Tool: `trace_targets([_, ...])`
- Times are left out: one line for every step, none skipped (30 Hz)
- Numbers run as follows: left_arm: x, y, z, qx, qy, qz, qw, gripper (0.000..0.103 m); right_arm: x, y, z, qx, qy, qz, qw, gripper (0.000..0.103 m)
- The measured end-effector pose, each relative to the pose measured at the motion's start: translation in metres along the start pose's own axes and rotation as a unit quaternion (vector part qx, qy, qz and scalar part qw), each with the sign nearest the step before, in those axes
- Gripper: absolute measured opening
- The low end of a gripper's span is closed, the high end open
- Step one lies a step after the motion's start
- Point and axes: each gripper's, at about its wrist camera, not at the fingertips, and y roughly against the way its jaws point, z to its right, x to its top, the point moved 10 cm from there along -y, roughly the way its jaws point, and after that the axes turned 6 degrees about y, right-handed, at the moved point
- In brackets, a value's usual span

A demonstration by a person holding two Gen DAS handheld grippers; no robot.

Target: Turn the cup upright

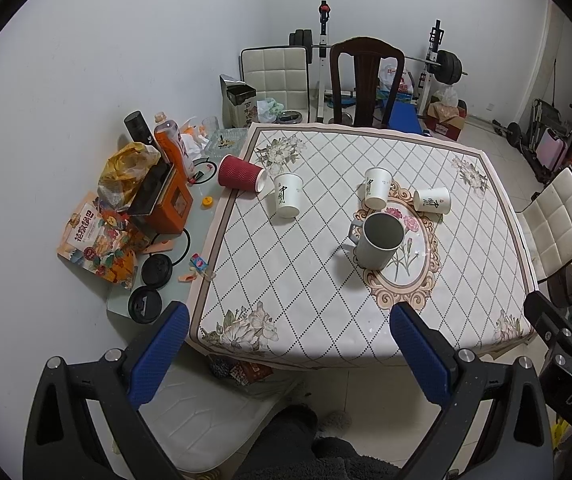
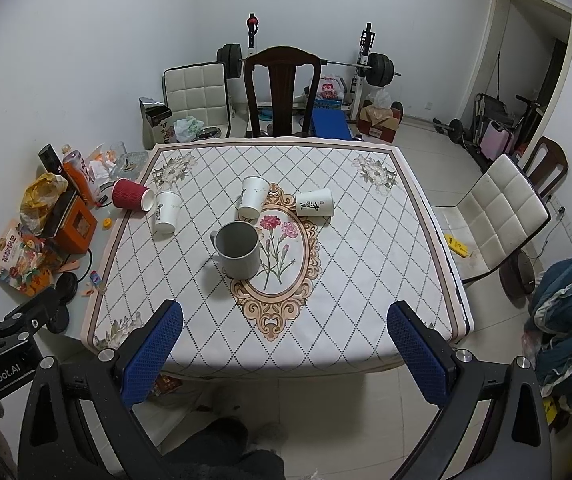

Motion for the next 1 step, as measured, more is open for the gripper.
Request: trace_targets([0.0002, 0.0002, -0.0004, 0.000, 0.000, 0.000, 1.0000, 0.102, 0.0003, 0.0001, 0.0003, 0.000, 0.000, 0.000, 1.000, 0.103])
